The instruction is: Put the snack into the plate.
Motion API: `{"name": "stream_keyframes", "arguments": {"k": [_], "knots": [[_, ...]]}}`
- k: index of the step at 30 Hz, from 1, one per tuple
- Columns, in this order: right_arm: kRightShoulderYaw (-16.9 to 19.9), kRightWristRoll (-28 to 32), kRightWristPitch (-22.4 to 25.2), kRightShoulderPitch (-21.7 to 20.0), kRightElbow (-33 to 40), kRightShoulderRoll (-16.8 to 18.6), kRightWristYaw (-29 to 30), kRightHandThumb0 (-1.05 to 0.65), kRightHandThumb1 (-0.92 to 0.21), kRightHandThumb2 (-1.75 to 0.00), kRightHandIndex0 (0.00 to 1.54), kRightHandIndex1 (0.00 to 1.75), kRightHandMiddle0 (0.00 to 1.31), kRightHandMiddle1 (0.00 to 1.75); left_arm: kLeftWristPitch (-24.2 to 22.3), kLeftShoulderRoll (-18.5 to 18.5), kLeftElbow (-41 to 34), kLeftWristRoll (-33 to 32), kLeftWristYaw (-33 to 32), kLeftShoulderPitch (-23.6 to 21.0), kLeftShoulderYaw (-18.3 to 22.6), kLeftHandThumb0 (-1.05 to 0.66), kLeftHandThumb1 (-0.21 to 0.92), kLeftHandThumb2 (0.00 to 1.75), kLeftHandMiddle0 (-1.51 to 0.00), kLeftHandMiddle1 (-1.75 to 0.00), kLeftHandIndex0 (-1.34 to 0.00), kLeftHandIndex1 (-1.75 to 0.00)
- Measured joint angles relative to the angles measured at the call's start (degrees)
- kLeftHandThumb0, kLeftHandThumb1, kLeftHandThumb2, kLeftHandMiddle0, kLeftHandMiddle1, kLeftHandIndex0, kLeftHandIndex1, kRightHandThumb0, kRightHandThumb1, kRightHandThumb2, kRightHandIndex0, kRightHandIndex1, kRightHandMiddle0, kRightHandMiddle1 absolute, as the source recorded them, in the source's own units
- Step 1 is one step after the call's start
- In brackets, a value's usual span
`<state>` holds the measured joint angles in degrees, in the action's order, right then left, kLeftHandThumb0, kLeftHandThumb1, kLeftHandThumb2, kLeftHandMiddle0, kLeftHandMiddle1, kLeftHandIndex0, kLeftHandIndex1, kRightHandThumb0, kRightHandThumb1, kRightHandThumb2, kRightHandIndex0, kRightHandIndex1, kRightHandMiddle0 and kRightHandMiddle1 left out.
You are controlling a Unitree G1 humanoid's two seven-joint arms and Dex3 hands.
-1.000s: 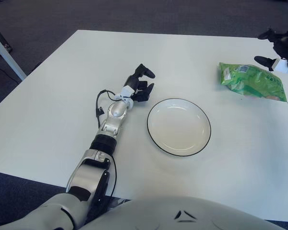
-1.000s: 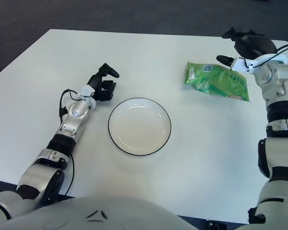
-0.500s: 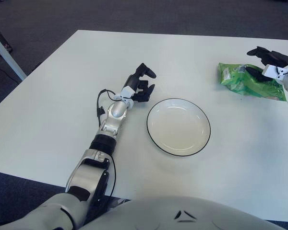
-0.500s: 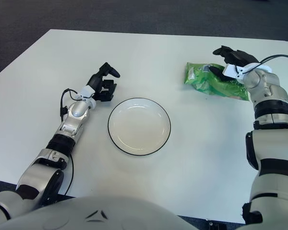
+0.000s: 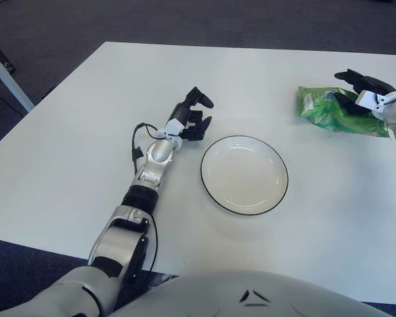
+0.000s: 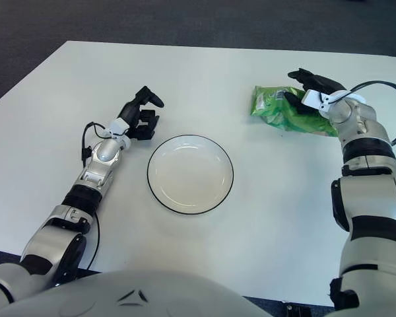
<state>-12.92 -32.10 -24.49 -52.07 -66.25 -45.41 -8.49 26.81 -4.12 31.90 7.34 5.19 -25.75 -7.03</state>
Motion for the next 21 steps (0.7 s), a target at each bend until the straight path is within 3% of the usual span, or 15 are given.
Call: {"name": "stream_keyframes", "arguments": {"k": [21], "knots": [[-1.55, 0.20, -0.05, 0.47, 3.63, 0.03, -3.57, -1.00, -0.92, -1.14, 0.15, 0.12, 0.00, 0.32, 0.70, -0.39, 1.88, 0.22, -0.01, -0.99, -0.03, -0.38, 0.66, 0.87, -1.16, -1.75, -0.35, -1.75]]}}
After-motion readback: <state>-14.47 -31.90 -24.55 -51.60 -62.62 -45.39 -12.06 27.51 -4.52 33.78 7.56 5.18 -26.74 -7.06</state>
